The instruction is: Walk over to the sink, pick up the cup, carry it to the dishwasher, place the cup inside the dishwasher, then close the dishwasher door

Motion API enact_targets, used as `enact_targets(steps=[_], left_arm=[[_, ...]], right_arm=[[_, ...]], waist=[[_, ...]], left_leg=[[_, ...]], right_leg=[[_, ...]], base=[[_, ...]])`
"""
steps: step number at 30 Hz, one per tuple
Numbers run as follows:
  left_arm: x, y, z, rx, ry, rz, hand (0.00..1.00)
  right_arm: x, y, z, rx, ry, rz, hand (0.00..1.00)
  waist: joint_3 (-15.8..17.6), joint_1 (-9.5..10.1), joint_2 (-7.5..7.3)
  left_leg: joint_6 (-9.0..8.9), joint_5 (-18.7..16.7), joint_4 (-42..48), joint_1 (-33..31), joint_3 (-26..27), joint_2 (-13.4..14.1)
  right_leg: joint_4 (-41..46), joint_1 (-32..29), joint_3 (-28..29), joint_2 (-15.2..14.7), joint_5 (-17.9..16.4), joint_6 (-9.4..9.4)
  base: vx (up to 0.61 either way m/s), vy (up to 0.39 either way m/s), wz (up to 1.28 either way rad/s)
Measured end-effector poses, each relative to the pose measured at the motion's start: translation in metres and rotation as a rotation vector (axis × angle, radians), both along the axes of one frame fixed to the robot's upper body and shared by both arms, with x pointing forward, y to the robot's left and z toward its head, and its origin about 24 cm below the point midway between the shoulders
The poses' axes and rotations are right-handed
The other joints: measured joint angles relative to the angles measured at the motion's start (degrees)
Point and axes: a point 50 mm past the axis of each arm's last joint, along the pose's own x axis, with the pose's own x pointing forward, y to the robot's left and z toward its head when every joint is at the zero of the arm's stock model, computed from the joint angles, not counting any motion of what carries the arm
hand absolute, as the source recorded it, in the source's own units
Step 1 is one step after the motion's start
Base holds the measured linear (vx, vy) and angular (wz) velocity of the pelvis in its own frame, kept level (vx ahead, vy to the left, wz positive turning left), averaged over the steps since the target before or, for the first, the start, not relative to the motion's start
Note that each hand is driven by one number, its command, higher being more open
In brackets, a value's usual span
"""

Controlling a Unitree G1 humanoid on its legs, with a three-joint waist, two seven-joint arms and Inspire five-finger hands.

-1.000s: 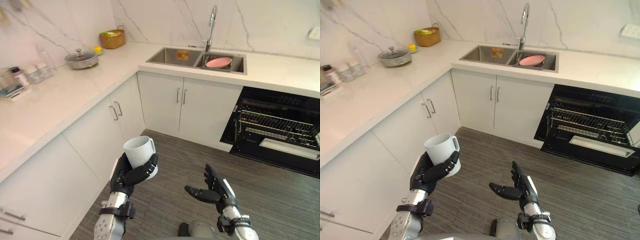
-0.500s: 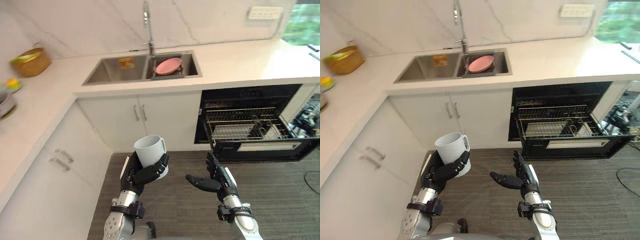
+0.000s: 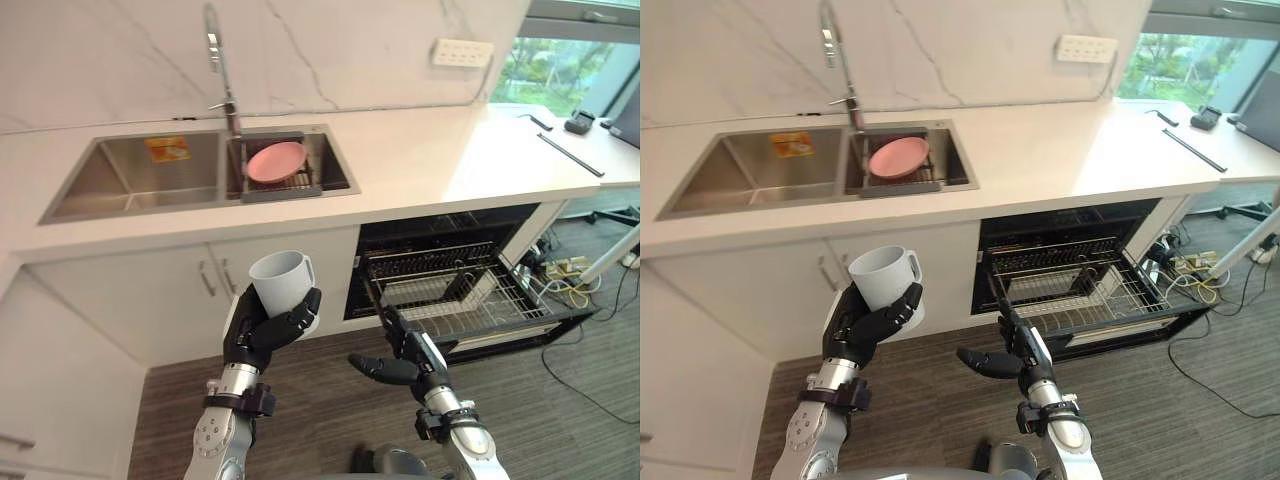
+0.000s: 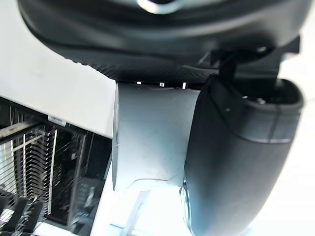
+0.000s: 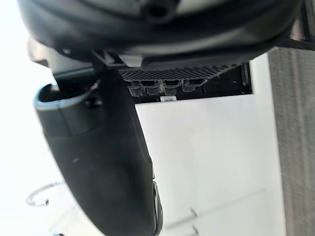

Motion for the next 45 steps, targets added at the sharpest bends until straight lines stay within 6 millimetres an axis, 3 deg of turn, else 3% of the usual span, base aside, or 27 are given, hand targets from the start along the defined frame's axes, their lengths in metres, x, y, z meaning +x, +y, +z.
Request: enact_targets(steps=[3,5,7,9,10,13,15,16,17,18,22,25,35,45], left_arm=[[0.006,-0.011,-0.001,-0.003,-0.002,-0.035,0.0],[0.005,-0.011,-0.004,0.008,0.011,-0.043,0.0],[0.005,-0.01,-0.004,0.018,0.009,-0.043,0.0],[0.005,-0.011,-0.004,0.012,0.003,-0.039,0.0],[0.005,-0.011,-0.004,0.01,0.003,-0.04,0.0],[0.005,-0.011,-0.004,0.01,0.002,-0.041,0.0],[0.003,-0.011,-0.004,0.0,0.006,-0.037,0.0],[0.002,-0.011,-0.005,-0.002,0.009,-0.035,0.0],[-0.003,-0.012,-0.006,-0.01,0.022,-0.031,0.0],[-0.006,-0.013,-0.008,-0.019,0.032,-0.025,0.0],[-0.004,-0.011,-0.005,-0.007,0.021,-0.033,0.0],[0.002,-0.014,0.0,0.008,-0.008,-0.061,0.0],[0.016,-0.012,0.011,0.048,-0.067,-0.064,0.0],[0.034,-0.009,0.049,0.161,-0.262,0.02,0.0]], right_arm=[[0.002,-0.01,0.002,-0.017,-0.003,-0.054,1.0],[0.002,-0.012,0.001,-0.023,0.005,-0.064,1.0],[0.001,-0.015,0.001,-0.034,0.006,-0.06,1.0],[0.002,-0.016,0.002,-0.038,0.001,-0.058,1.0],[0.002,-0.016,0.002,-0.037,-0.001,-0.059,1.0],[0.003,-0.015,0.003,-0.036,-0.004,-0.055,1.0],[0.007,-0.011,0.005,-0.028,-0.016,-0.046,1.0],[0.008,-0.01,0.005,-0.026,-0.018,-0.043,1.0],[0.009,-0.006,0.005,-0.024,-0.02,-0.027,1.0],[0.008,-0.005,0.005,-0.027,-0.017,-0.018,1.0],[0.005,0.006,0.002,0.016,-0.009,-0.025,1.0],[0.004,0.003,0.002,0.013,-0.007,-0.041,1.0],[0.005,0.006,0.007,0.022,-0.034,-0.078,1.0],[0.008,0.005,0.047,0.121,-0.23,-0.077,1.0]], waist=[[1.73,-0.49,-0.27],[1.96,-0.58,-0.42],[2.02,-0.05,0.59],[1.62,0.25,1.2],[1.74,0.25,1.0],[1.54,1.22,0.94],[1.41,1.83,0.85],[1.4,1.86,0.86],[1.2,2.19,1.19],[0.73,2.5,2.0],[-0.08,1.58,0.37],[-0.05,0.93,0.33],[0.04,0.9,-0.02],[0.13,0.0,-0.97]], left_leg=[[-0.76,1.36,4.2,-1.34,-0.25,0.45],[-1.5,1.76,16.13,-5.17,-0.27,2.67],[-3.9,4.53,33.1,-11.74,-0.7,8.1],[-4.04,1.26,36.25,-14.58,-0.15,9.04],[-3.32,-1.08,33.84,-15.33,0.33,8.27],[-2.13,-3.21,22.54,-15.81,-0.64,5.08],[-2.04,-2.94,11.51,-17.47,-7.01,0.31],[-2.32,-2.59,10.08,-17.82,-8.28,-0.38],[-2.44,0.47,5.85,-18.0,-11.11,-1.85],[-2.17,7.03,3.26,-16.97,-10.79,-1.77],[-0.07,7.98,-2.18,-13.65,-6.95,-4.77],[0.62,8.43,-5.15,-10.74,-6.42,-6.74],[0.87,8.38,-6.1,-10.35,-4.73,-6.29],[0.75,7.5,-5.15,-9.61,-1.61,-5.53]], right_leg=[[2.18,0.23,0.1,-0.18,-3.3,-0.01],[0.49,2.72,0.18,0.31,-5.2,0.23],[-4.61,7.38,0.48,3.25,-5.1,0.31],[-7.0,9.64,0.71,3.99,-4.79,-0.11],[-7.98,10.71,1.15,3.98,-4.55,-0.4],[-9.87,12.11,3.22,3.95,-3.57,-0.36],[-11.86,12.28,6.21,3.34,-2.33,0.7],[-12.1,12.28,6.79,3.15,-2.15,0.95],[-12.35,12.27,8.84,2.85,-1.59,2.23],[-12.32,12.12,10.67,3.22,-1.12,3.69],[-15.45,12.86,13.65,1.0,0.67,6.65],[-18.16,15.44,14.18,-0.43,1.56,8.03],[-22.86,16.2,15.98,0.56,4.33,7.68],[-24.04,16.33,19.19,2.18,5.7,7.36]], base=[[0.19,-0.125,-0.05],[0.12,-0.126,-0.07],[0.13,-0.069,-0.19],[0.13,0.012,-0.19],[0.12,0.039,-0.16],[0.12,0.083,-0.33],[0.15,0.159,-0.51],[0.11,0.161,-0.66],[0.12,0.176,-0.8],[0.15,0.208,-0.96],[0.16,0.213,-0.4],[0.09,0.177,-0.06],[-0.02,0.005,-0.12],[-0.02,-0.028,-0.16]])
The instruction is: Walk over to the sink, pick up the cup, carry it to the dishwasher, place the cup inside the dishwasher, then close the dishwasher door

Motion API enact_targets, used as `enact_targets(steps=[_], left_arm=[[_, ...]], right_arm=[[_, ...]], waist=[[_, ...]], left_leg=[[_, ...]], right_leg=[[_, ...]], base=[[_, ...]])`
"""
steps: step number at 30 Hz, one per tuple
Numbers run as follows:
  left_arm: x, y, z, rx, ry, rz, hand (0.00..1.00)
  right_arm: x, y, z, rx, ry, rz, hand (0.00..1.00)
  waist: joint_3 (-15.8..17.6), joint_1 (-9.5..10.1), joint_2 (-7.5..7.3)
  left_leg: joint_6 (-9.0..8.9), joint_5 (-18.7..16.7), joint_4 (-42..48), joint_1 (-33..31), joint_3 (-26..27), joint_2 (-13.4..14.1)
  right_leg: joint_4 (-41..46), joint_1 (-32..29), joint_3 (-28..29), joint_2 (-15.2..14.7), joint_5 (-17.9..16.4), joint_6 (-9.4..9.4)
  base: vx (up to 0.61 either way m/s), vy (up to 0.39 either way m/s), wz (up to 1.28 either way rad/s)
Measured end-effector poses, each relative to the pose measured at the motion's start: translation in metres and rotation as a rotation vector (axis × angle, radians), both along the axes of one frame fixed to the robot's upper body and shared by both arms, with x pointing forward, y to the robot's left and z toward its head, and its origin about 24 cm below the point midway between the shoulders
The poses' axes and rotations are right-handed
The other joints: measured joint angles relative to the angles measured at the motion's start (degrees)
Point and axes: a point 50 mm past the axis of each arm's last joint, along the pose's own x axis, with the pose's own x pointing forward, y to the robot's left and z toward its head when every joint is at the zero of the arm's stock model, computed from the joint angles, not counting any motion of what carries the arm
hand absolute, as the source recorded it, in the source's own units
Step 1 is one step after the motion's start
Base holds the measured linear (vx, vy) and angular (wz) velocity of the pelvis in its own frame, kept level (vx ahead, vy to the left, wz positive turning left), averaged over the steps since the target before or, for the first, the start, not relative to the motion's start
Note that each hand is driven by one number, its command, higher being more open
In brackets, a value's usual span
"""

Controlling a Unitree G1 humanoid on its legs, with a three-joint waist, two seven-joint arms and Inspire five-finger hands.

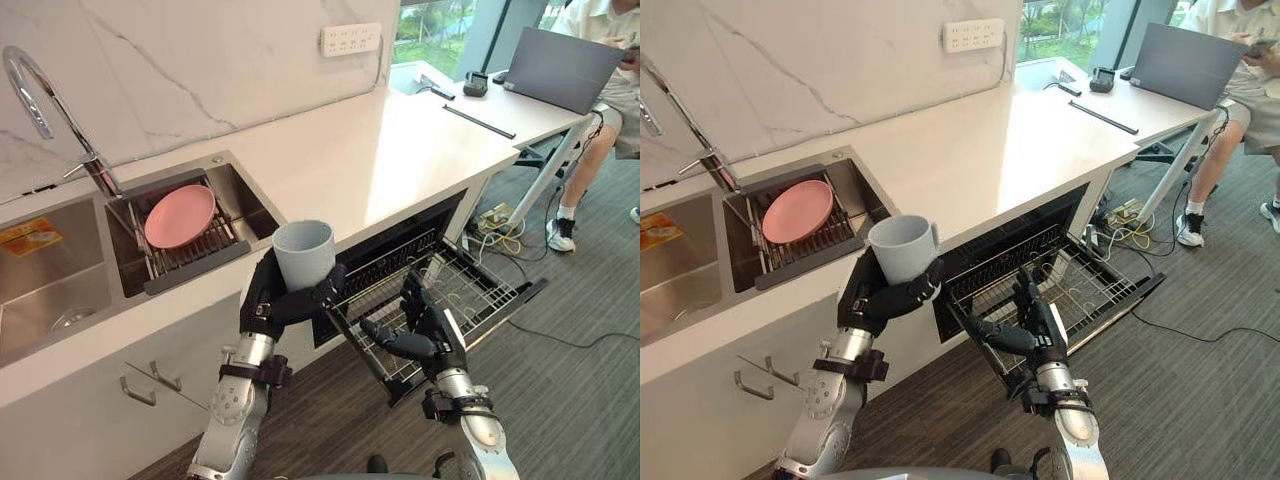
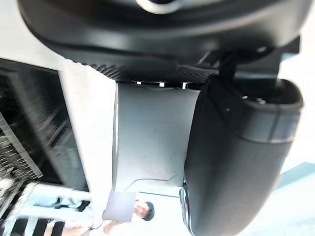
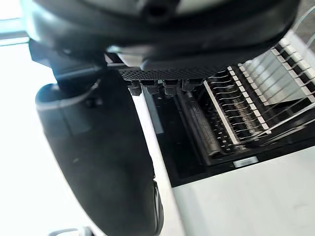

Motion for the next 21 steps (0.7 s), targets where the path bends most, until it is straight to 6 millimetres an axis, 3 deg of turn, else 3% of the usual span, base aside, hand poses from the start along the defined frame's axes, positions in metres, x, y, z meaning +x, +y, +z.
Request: enact_targets(steps=[8,17,21], left_arm=[[0.003,0.009,0.004,0.067,-0.026,0.091,0.0],[0.007,-0.011,0.003,0.177,-0.04,0.009,0.0],[0.007,-0.017,-0.004,0.19,0.002,-0.016,0.0]], right_arm=[[0.004,0.005,0.023,0.076,-0.119,0.051,1.0],[0.006,0.023,0.049,0.103,-0.247,0.146,1.0],[0.007,0.024,0.05,0.098,-0.253,0.15,1.0]], waist=[[0.0,-0.14,-0.03],[-0.03,-0.1,-0.07],[-0.09,-0.1,-0.16]], left_leg=[[0.03,-0.4,0.04,1.03,2.24,-0.12],[-0.02,-0.43,0.05,1.54,3.32,-0.12],[0.0,-0.42,0.06,1.54,3.41,-0.12]], right_leg=[[-0.93,0.18,2.43,0.09,0.98,0.23],[-1.15,0.11,3.48,0.19,1.18,0.3],[-1.18,0.05,3.59,0.21,1.19,0.29]], base=[[-0.04,-0.008,-0.17],[-0.03,-0.019,-0.06],[0.0,0.0,0.0]])
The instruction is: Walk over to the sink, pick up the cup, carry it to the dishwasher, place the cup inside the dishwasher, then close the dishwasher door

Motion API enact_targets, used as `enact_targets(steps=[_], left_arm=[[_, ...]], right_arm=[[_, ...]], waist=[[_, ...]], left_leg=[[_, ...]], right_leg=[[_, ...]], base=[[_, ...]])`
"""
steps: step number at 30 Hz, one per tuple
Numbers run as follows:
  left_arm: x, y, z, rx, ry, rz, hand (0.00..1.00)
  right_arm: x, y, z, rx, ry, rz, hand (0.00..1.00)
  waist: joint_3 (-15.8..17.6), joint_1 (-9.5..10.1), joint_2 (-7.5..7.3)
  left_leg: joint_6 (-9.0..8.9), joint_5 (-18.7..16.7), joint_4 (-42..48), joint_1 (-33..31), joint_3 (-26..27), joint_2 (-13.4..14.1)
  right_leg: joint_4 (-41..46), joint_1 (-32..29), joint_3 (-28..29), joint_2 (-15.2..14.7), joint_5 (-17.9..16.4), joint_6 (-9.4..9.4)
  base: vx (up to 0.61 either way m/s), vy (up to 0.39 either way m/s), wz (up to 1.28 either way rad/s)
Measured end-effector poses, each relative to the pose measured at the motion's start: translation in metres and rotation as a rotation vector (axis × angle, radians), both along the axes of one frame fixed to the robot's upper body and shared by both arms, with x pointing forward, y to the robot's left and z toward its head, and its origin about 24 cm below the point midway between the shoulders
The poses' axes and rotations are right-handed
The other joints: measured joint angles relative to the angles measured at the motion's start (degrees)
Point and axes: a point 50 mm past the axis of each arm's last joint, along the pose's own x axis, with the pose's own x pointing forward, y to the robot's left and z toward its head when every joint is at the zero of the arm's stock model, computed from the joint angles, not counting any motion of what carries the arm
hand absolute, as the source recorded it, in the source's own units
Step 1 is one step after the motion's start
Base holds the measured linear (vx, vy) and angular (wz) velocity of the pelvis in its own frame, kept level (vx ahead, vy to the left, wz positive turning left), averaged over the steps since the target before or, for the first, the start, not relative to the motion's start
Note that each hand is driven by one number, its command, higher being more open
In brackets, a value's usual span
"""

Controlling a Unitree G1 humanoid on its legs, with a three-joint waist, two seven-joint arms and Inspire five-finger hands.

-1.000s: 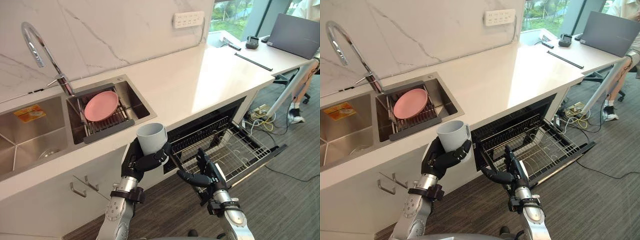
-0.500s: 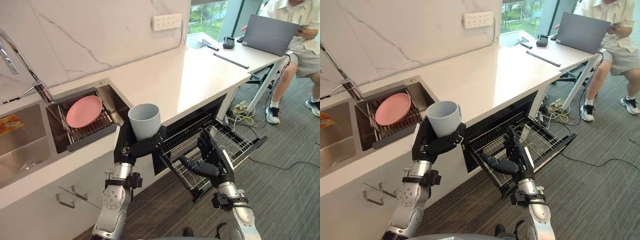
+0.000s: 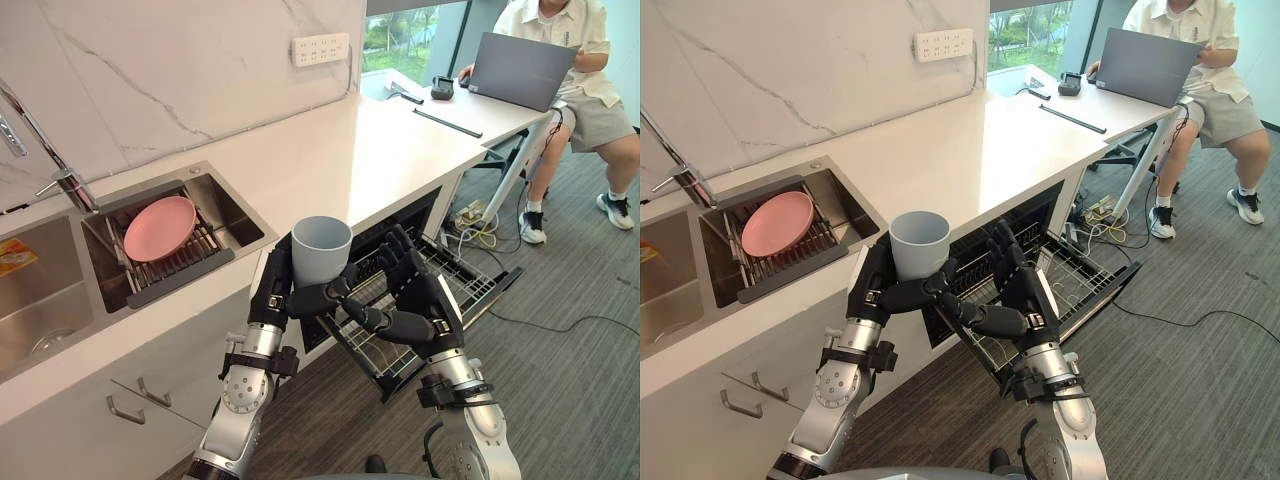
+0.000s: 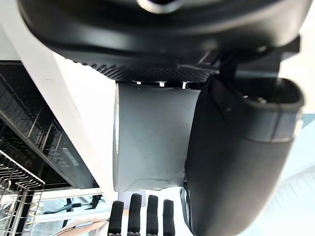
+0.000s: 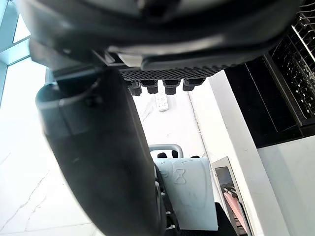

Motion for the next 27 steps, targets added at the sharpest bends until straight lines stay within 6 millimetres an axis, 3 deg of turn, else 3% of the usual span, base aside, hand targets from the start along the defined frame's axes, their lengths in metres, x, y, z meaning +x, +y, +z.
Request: enact_targets(steps=[18,24,27], left_arm=[[-0.005,-0.002,-0.011,0.076,0.035,0.001,0.0],[-0.02,-0.015,-0.037,0.101,0.159,-0.105,0.0],[-0.019,-0.009,-0.037,0.051,0.177,-0.081,0.0]], right_arm=[[0.0,-0.007,0.002,-0.048,0.001,-0.004,1.0],[0.009,0.009,0.026,0.016,-0.113,0.044,1.0],[0.009,0.01,0.026,0.022,-0.115,0.047,1.0]], waist=[[-1.61,0.19,-0.88],[-1.91,0.11,-1.25],[-2.11,0.2,-1.55]], left_leg=[[0.32,0.21,-0.01,-0.54,-0.26,-0.09],[0.47,0.31,0.04,-0.54,-0.19,-0.21],[0.48,0.32,0.07,-0.54,-0.18,-0.22]], right_leg=[[-0.03,-0.38,-0.09,-0.04,0.34,-0.03],[-0.04,-0.4,-0.04,-0.18,0.47,0.04],[-0.03,-0.39,-0.06,-0.22,0.5,0.03]], base=[[0.0,-0.004,0.0],[0.0,0.0,0.0],[0.0,0.0,0.0]])
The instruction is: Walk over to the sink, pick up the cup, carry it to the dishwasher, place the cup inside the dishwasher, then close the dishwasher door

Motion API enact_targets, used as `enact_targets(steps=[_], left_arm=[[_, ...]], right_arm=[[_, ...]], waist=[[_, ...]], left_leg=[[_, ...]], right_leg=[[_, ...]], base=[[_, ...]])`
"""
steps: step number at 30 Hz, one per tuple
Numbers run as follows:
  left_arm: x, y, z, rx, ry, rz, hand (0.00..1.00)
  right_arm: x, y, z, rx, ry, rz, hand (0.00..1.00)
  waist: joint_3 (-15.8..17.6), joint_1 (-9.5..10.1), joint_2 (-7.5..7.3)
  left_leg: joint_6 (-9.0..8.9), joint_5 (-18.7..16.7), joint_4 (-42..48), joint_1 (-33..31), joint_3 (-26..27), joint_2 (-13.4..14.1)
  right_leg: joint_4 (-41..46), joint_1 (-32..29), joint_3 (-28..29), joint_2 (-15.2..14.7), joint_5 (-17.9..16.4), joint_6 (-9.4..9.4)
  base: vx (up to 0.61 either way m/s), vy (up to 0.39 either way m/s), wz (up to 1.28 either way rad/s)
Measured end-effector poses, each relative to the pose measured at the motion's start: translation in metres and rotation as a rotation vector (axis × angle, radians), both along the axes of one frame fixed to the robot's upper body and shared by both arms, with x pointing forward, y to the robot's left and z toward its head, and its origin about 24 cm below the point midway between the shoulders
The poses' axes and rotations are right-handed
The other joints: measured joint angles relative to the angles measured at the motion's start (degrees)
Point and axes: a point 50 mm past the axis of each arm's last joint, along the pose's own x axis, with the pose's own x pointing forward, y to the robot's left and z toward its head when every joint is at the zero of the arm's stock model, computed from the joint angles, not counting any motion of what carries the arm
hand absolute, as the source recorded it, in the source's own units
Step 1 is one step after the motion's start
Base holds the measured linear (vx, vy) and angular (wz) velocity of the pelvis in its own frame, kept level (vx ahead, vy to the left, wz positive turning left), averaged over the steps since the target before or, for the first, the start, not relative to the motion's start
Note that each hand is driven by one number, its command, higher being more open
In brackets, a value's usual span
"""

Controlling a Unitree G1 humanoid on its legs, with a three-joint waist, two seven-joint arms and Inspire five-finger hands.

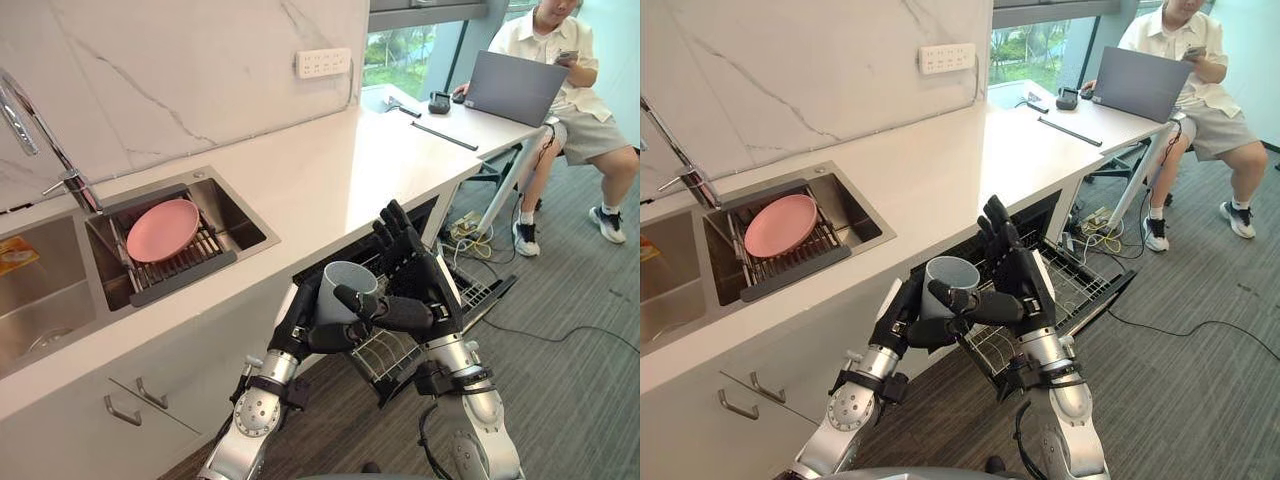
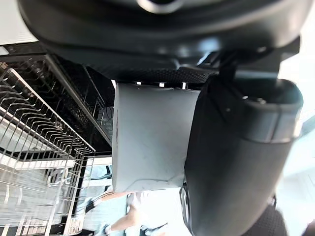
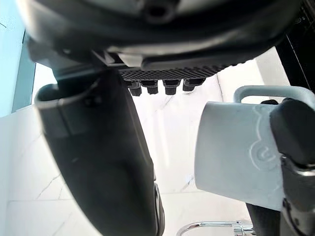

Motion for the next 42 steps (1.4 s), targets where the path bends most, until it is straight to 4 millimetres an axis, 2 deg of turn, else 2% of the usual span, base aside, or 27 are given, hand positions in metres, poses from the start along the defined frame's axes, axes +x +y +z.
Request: enact_targets(steps=[4,8,25,42], left_arm=[[0.007,0.02,0.004,-0.044,-0.008,0.102,0.0],[0.008,0.026,0.007,-0.045,-0.025,0.126,0.0],[0.003,-0.004,0.026,-0.032,-0.123,-0.029,0.0],[0.001,-0.013,0.026,-0.007,-0.133,-0.079,0.0]], right_arm=[[-0.002,-0.001,-0.004,-0.003,0.017,0.005,1.0],[-0.003,-0.001,-0.009,-0.003,0.04,0.003,1.0],[-0.004,-0.001,-0.023,0.013,0.109,-0.034,1.0],[-0.003,-0.002,-0.023,0.021,0.116,-0.049,1.0]], waist=[[-0.03,-0.03,0.0],[-0.03,0.05,0.0],[-1.27,-0.06,0.12],[-1.42,-0.06,0.02]], left_leg=[[0.01,0.0,0.02,0.0,0.01,-0.02],[0.01,0.0,0.01,-0.01,-0.04,-0.03],[0.01,0.0,-0.01,-0.04,-0.07,-0.09],[0.01,0.0,0.05,-0.37,-0.27,-0.08]], right_leg=[[0.0,0.01,-0.04,-0.04,0.0,0.01],[0.0,0.01,-0.12,-0.07,0.0,0.01],[0.0,0.01,-0.27,-0.2,-0.15,-0.12],[0.0,-0.2,-0.49,-0.22,-0.15,-0.12]], base=[[0.0,0.0,0.0],[0.0,0.0,0.0],[0.0,0.0,0.0],[0.0,0.0,0.0]])
